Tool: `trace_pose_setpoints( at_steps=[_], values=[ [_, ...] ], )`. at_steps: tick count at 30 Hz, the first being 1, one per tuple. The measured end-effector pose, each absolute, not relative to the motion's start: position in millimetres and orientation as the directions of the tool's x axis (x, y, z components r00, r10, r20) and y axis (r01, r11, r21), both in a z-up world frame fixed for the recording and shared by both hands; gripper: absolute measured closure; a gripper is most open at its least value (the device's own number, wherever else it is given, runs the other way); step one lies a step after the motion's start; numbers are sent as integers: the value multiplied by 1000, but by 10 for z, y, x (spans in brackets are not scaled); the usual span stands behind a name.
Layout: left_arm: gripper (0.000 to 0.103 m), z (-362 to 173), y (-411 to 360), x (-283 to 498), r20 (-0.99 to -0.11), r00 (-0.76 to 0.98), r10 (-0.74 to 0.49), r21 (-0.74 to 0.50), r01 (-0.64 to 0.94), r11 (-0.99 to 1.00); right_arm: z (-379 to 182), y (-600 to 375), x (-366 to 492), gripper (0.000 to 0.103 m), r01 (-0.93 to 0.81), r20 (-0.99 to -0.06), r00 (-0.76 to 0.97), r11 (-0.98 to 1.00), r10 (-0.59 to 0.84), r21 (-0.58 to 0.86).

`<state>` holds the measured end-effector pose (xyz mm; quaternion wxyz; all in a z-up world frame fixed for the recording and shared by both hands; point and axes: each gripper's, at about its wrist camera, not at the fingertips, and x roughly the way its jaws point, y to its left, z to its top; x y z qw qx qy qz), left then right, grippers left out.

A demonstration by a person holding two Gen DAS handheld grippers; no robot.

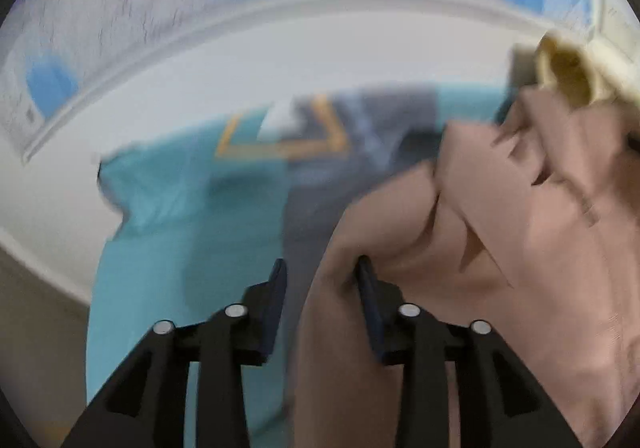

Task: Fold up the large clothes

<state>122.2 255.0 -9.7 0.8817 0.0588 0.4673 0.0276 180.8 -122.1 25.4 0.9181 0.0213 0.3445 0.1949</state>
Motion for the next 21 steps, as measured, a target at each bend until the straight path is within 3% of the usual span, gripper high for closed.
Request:
trace_pose_setpoints(
  at_steps=[1,2,5,7,11,17,18,20,21],
  values=[
    [61,-98,2633,1140,-824,560,81,96,-3,995,302,-1251,1729,64,-342,-613,697,924,372,172],
    [47,-62,2749,994,-824,565,32,27,-17,999,347,-1276,1660,60,-342,-605,706,925,368,164],
    [25,97,2957,441,-775,629,-65,-81,4,997,514,-1440,1261,42,-389,-579,699,902,420,184],
    [22,117,3019,60,-770,622,-142,-141,52,989,535,-1499,1041,37,-415,-584,681,890,441,188],
    [17,-15,2951,-635,-767,580,-276,-252,124,960,396,-1563,589,36,-458,-629,616,866,473,203],
    [19,-264,2495,-1303,-792,534,-298,-212,217,953,141,-1556,216,36,-482,-662,548,840,511,249],
    [35,-307,2435,-1332,-802,531,-275,-183,219,958,102,-1563,169,36,-483,-664,537,835,521,265],
    [91,-346,2437,-1308,-821,538,-193,-127,157,979,59,-1582,78,36,-479,-660,530,830,532,284],
    [100,-306,2511,-1277,-821,537,-195,-151,124,981,47,-1592,53,36,-481,-657,523,824,543,298]
  ],
)
